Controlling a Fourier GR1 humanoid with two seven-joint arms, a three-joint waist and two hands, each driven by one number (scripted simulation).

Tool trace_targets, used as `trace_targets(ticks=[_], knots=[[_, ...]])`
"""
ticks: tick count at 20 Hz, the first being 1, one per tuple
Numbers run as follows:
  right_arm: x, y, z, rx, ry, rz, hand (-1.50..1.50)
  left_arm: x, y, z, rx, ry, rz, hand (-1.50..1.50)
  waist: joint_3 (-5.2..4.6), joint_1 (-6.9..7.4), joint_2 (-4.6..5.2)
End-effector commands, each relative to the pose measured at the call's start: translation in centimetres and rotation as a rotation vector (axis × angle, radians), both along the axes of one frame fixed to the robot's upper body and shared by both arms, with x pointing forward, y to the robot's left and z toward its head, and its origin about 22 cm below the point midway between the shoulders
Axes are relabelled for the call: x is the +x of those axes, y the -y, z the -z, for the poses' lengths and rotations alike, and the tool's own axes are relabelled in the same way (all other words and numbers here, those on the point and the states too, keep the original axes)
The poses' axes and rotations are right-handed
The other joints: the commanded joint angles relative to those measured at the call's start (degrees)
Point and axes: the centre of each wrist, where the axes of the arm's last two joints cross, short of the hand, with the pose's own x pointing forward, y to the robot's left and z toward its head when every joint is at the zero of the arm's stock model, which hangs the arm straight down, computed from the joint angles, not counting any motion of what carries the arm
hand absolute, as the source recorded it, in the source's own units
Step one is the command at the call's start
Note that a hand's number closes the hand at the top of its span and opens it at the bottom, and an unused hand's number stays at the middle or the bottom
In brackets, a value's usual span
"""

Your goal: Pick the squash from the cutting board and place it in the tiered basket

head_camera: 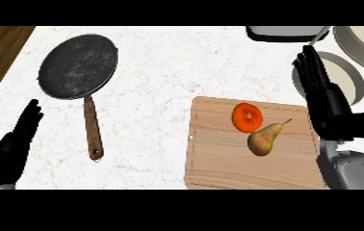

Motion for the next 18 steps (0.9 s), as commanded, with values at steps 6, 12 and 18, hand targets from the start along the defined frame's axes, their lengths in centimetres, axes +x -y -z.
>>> trace_targets(ticks=[6, 12, 18], knots=[[4.5, -6.7, 2.4, 0.163, -0.162, 0.446, -1.50, 4.3, 9.3, -1.3, -0.182, 0.111, 0.345, 0.00, -1.42, 0.20, 0.44], [7.1, -11.7, 4.0, 0.084, -0.082, 0.614, -1.50, 4.8, 13.3, 0.1, -0.272, 0.032, 0.422, 0.00, -1.13, 0.81, -0.19], [7.6, -13.2, 1.9, -0.214, -0.107, 0.601, -1.50, 4.5, 13.3, 0.9, -0.259, 0.028, 0.392, 0.00, -1.45, -1.34, -1.46]])
